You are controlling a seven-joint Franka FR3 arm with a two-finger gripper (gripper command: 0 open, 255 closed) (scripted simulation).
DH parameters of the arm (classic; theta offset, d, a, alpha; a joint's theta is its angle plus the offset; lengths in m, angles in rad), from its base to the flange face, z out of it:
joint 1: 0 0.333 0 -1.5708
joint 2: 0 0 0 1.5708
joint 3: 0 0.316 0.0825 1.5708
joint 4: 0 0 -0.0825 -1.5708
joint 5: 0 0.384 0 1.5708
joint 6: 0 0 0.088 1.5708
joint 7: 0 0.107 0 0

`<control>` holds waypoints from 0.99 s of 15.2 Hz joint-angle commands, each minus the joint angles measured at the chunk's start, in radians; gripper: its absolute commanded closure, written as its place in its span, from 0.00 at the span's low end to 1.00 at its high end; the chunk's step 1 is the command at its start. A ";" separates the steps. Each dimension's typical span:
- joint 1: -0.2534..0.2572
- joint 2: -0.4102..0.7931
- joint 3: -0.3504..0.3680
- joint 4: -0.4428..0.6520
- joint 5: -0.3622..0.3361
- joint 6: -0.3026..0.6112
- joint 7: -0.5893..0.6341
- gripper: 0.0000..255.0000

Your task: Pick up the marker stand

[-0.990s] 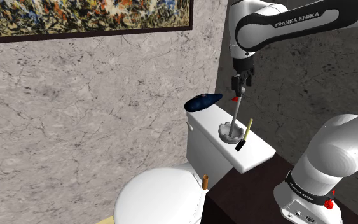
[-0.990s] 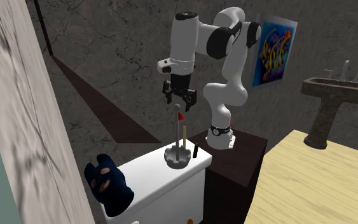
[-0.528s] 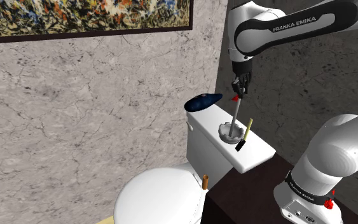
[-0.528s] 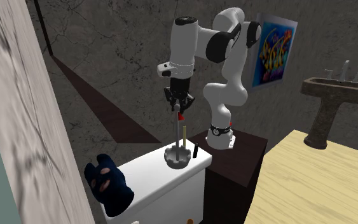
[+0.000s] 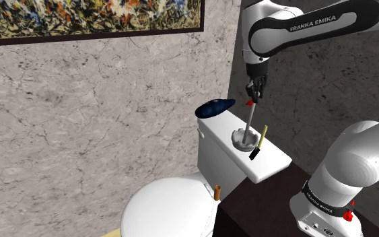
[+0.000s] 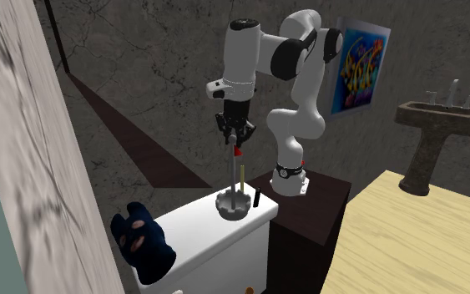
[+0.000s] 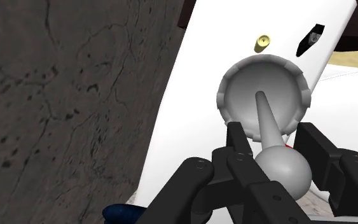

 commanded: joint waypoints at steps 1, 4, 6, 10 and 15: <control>0.000 -0.002 0.001 0.021 0.002 -0.023 -0.004 1.00; 0.000 -0.005 0.002 0.059 0.003 -0.063 -0.012 1.00; 0.000 -0.006 0.003 0.085 0.005 -0.089 -0.017 1.00; 0.000 -0.005 0.005 0.138 0.006 -0.141 -0.027 1.00; -0.001 -0.002 0.006 0.183 0.007 -0.182 -0.035 1.00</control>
